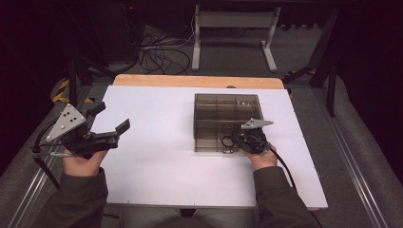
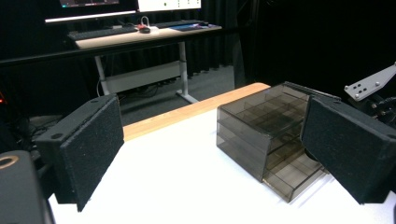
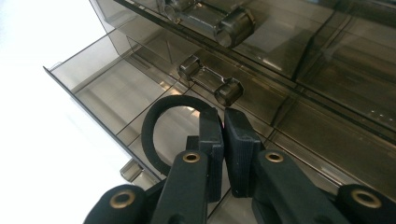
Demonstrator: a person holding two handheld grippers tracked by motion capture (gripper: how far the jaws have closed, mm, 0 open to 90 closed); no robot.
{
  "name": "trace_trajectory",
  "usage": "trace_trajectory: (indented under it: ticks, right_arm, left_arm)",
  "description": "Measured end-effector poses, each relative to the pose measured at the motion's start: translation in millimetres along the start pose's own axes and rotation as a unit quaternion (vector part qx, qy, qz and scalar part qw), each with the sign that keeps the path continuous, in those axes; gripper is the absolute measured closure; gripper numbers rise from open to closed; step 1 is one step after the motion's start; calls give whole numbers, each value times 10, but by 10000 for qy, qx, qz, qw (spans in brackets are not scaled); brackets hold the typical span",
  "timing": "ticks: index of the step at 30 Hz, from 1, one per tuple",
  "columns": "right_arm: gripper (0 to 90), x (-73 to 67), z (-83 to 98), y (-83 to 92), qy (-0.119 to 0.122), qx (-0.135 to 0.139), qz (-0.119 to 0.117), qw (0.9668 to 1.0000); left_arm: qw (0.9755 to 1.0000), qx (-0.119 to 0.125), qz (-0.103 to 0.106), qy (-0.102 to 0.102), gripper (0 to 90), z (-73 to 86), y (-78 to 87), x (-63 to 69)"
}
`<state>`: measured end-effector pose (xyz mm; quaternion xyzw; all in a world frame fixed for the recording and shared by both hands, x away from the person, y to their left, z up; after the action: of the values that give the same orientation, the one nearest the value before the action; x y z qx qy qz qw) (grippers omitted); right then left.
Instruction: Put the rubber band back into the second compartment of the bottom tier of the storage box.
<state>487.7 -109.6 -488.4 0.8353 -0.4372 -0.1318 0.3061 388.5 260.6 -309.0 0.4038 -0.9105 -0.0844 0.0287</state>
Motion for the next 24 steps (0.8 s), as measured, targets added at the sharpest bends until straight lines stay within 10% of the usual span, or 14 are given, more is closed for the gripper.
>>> trace_trajectory:
  ticks: [24]
  right_arm:
    - [862,-40,-1,-95,155,-83,134,9998]
  left_arm:
    - [9999,-119,58,29,68,54,-69,13]
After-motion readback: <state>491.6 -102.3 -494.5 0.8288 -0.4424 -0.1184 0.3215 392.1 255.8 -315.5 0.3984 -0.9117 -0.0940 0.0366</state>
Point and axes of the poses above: each handheld gripper's, and its own axes: y roughly backward along the jaws, z roughly out of its underside, x roughly to its right, the point moved 8 cm from there along -y, roughly forward along the jaws, and after that the axes turned 9 degrees about z, right-handed, at the moved point
